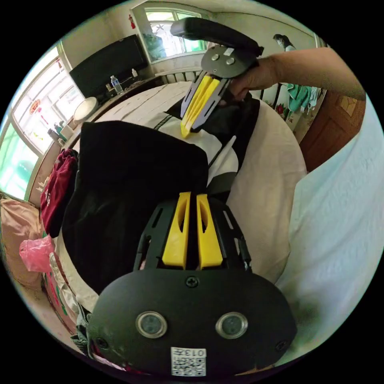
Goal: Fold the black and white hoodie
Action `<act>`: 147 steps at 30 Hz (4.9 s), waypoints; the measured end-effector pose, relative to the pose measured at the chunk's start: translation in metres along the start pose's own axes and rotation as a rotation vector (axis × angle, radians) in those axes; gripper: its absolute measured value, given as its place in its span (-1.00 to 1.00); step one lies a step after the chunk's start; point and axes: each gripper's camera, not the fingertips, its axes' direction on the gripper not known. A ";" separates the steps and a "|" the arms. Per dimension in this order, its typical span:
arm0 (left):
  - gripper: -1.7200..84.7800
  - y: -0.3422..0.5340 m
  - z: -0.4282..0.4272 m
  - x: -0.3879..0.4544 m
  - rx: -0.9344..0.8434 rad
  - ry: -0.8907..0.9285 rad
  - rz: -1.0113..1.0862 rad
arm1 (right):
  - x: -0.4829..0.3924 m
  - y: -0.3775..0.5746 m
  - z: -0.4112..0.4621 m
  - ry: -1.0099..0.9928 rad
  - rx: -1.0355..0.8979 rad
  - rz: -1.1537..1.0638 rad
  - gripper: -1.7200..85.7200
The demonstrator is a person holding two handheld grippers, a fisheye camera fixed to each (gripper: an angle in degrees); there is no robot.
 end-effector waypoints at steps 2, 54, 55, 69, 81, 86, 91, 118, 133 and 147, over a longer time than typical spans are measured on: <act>-0.94 0.003 -0.003 -0.002 0.020 0.023 -0.020 | 0.025 0.009 -0.023 -0.094 0.085 0.159 -0.79; -0.97 -0.052 -0.055 -0.011 0.142 -0.081 -0.110 | -0.084 -0.042 -0.045 -0.060 0.270 0.161 -0.96; -0.97 -0.066 -0.043 0.002 0.125 -0.059 -0.052 | -0.099 -0.046 -0.028 0.022 0.191 0.123 -0.96; -0.97 -0.093 -0.055 -0.032 0.033 -0.071 -0.163 | -0.077 -0.057 -0.034 0.041 0.303 0.193 -0.96; -0.94 -0.073 -0.094 -0.120 0.097 0.143 -0.504 | -0.041 -0.115 0.026 -0.021 0.005 0.073 -0.93; -0.72 -0.006 -0.186 -0.140 0.152 -0.233 -0.697 | -0.030 -0.169 -0.040 -0.035 0.227 0.012 -0.78; -0.60 0.051 -0.176 -0.192 0.056 0.017 -0.875 | -0.045 -0.254 -0.027 -0.143 0.191 -0.130 -0.72; -0.65 0.076 -0.188 -0.304 0.076 0.560 -0.993 | 0.015 -0.363 0.030 -0.352 -0.167 0.210 -0.63; -0.78 0.051 -0.210 -0.283 -0.001 0.476 -0.946 | 0.025 -0.394 0.049 -0.426 -0.230 0.314 -0.63; -0.82 0.054 -0.207 -0.244 0.007 0.433 -0.916 | -0.016 -0.403 0.067 -0.214 -0.386 0.136 -0.81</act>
